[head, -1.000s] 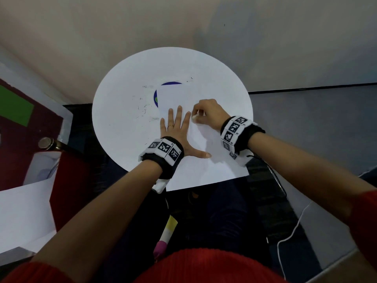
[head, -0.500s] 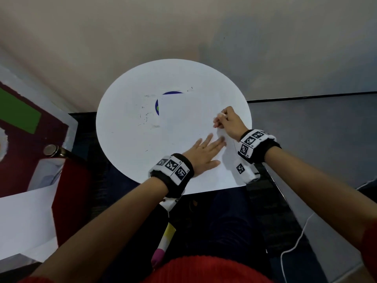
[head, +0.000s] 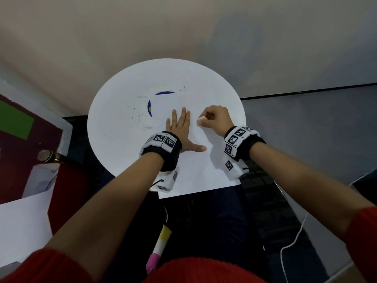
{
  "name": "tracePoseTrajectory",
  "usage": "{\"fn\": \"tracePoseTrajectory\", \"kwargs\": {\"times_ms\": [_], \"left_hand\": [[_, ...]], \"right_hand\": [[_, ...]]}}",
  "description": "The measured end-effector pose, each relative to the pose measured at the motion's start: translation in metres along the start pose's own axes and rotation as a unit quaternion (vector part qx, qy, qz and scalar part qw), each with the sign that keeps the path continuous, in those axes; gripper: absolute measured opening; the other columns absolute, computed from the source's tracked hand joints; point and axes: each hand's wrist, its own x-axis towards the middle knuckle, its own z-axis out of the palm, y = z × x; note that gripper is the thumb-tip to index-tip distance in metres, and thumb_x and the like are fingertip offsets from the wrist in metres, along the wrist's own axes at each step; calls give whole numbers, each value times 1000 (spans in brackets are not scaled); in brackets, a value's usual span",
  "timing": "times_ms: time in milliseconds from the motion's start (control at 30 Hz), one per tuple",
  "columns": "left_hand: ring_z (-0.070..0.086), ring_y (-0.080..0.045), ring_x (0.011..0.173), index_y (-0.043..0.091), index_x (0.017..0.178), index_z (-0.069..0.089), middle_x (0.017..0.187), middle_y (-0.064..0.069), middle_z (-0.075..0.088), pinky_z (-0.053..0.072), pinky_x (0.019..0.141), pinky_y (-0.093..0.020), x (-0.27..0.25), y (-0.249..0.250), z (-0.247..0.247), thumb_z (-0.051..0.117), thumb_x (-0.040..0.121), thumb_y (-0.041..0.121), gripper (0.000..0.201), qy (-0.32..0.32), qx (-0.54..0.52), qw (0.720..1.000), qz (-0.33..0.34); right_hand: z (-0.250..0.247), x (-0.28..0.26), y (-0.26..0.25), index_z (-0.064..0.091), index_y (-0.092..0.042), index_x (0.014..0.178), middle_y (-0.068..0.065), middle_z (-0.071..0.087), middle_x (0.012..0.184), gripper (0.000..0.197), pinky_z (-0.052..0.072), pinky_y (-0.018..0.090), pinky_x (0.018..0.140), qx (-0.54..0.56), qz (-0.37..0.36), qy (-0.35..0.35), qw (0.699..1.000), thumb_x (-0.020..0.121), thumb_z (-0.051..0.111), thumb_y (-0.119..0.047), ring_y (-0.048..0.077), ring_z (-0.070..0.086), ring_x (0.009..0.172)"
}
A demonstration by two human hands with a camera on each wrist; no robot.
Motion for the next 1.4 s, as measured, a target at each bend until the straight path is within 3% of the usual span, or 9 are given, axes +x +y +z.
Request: {"fn": "tracePoseTrajectory", "kwargs": {"times_ms": [100, 267, 333, 433, 667, 833, 1000, 1167, 1400], "left_hand": [[-32, -29, 141, 13, 148, -24, 154, 0, -34, -15, 114, -47, 3, -4, 2, 63, 61, 81, 141, 21, -5, 1000, -7], [-32, -29, 141, 15, 149, -23, 154, 1, -33, -16, 114, -47, 4, -3, 7, 61, 59, 83, 141, 39, -1, 999, -4], [-33, -29, 140, 16, 149, -24, 154, 0, -35, -15, 114, -48, 5, -2, 6, 60, 59, 84, 141, 31, 6, 999, -4], [-32, -29, 141, 15, 149, -23, 154, 0, -34, -14, 115, -48, 5, -2, 6, 61, 57, 85, 143, 36, -4, 999, -6], [-31, -27, 141, 3, 146, -26, 153, -10, -34, -14, 114, -46, 3, -2, 7, 64, 54, 84, 152, 48, -23, 998, -25], [-31, -27, 141, 3, 146, -26, 153, -10, -35, -14, 115, -46, 3, -2, 5, 63, 53, 85, 152, 40, -17, 999, -27], [-35, -30, 139, 25, 150, -21, 151, -11, -39, -17, 113, -48, 4, -3, 8, 62, 56, 85, 139, 46, -10, 999, -3], [-39, -29, 137, 41, 149, -17, 149, -8, -42, -19, 111, -50, 6, -4, 7, 60, 53, 88, 132, 30, -7, 1000, -1], [-39, -28, 137, 51, 146, -14, 149, -6, -42, -20, 110, -54, 7, 0, 9, 58, 49, 91, 127, 31, -1, 999, -13]], "right_hand": [[3, -1, -2, 68, 0, 80, 1, 50, 70, 10, 36, 20, 61, -96, -31, -23, 995, 77, 72, -9, 14, 47, 66], [-2, -24, -1, 67, -2, 79, 0, 53, 72, 6, 36, 12, 60, -152, -83, -113, 978, 78, 70, -6, 1, 45, 62], [-3, -9, -6, 69, -1, 79, 6, 58, 75, 8, 38, 11, 62, -144, -72, -96, 982, 77, 71, -9, 7, 49, 63], [1, 9, -8, 70, -4, 82, 6, 57, 74, 11, 43, 30, 69, -159, -53, -57, 984, 77, 71, -14, 21, 55, 70], [-7, -28, 0, 69, -12, 79, -5, 56, 72, 8, 42, 30, 72, -172, -61, -99, 978, 80, 69, -20, 13, 54, 68], [-2, 5, -5, 70, -13, 80, 5, 63, 78, 10, 45, 44, 84, -171, -13, -26, 985, 77, 68, -21, 20, 58, 74], [-3, -27, -2, 68, -12, 81, -1, 60, 74, 7, 44, 32, 74, -184, -55, -85, 978, 80, 67, -20, 15, 57, 69], [-5, -2, -1, 69, -12, 82, 6, 62, 78, 10, 45, 37, 77, -188, -23, -25, 982, 79, 66, -21, 21, 58, 72], [-13, -10, -11, 70, -12, 82, 0, 60, 72, 8, 45, 40, 79, -237, -37, -73, 968, 80, 65, -18, 19, 58, 71]]}}
